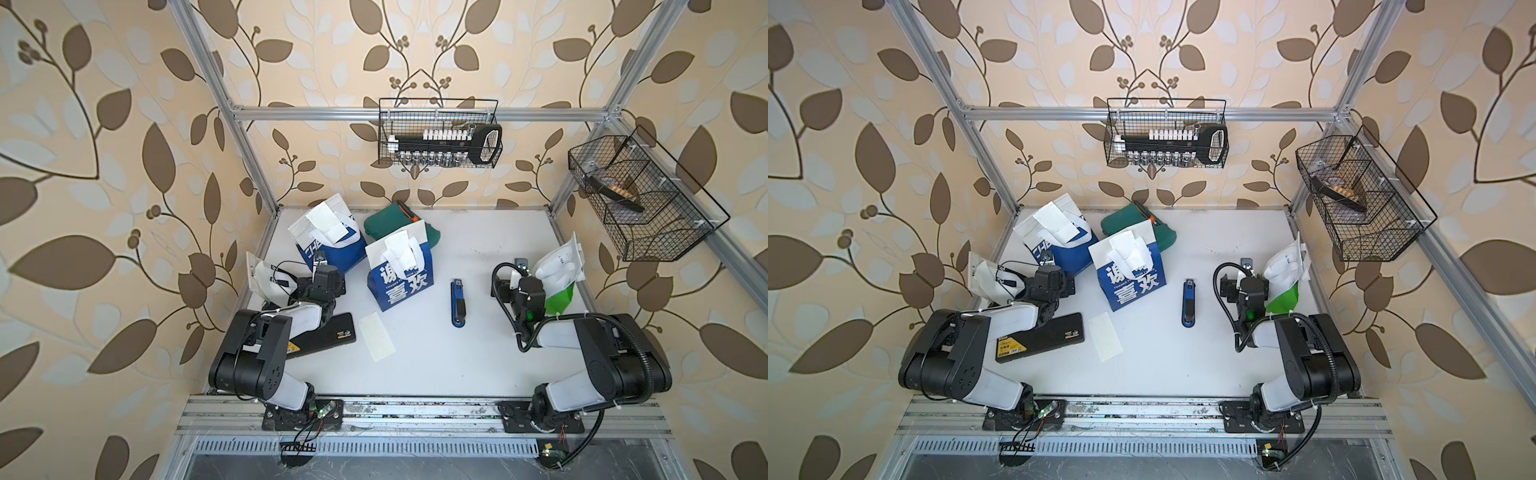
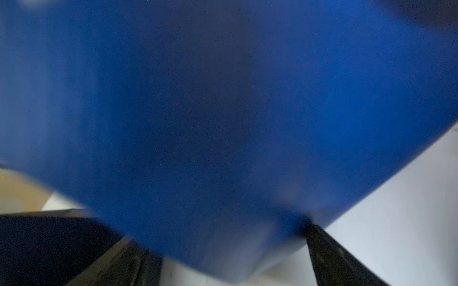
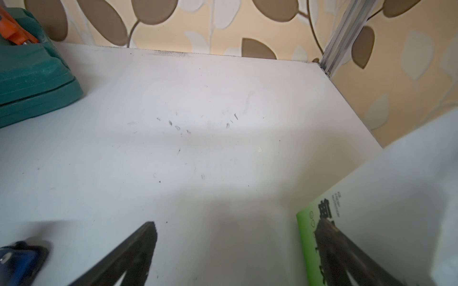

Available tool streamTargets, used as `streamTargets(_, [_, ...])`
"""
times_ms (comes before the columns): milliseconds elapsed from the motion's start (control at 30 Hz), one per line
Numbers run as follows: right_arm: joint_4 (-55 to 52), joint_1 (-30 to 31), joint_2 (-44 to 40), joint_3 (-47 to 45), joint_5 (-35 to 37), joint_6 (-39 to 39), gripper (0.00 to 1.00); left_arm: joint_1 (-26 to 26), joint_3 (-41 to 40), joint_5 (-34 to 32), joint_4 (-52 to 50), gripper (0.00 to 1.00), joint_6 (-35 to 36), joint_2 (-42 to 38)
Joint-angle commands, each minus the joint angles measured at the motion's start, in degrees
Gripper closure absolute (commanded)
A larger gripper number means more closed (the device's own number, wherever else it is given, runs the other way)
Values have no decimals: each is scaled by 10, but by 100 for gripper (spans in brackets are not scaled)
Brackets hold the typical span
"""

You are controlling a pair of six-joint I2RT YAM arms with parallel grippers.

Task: Staple the receipts to the bags
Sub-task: Reset both arms

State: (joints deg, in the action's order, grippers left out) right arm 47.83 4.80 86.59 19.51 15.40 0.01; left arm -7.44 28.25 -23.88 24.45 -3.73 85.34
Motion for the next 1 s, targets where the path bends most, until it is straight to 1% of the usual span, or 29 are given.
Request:
streamTargets(0, [14,-1,-2,7,-6,7,0,30,-49,53,151,1,6,-14])
streamTargets(33, [14,-1,-2,7,-6,7,0,40,-55,77,158,1,3,-10])
streamTargets(100, [15,-1,-2,7,-6,7,0,41,-70,96,202,1,12,8])
streamTargets(167, [15,-1,-2,7,-6,7,0,43,-63,97,189,1,10,8])
streamTargets(533, [15,-1,-1,7,-6,6,0,41,-71,95,194,1,12,0])
streamTargets(733, [18,-1,0,7,-6,5,0,42,-58,96,180,1,10,14])
streamTargets(833, [19,-1,2,7,-5,5,0,49,-50,109,173,1,7,22])
streamTargets(900, [19,-1,1,7,-5,4,0,49,-59,110,182,1,9,10])
streamTargets(967, [16,-1,-1,7,-5,5,0,40,-71,97,197,1,14,2])
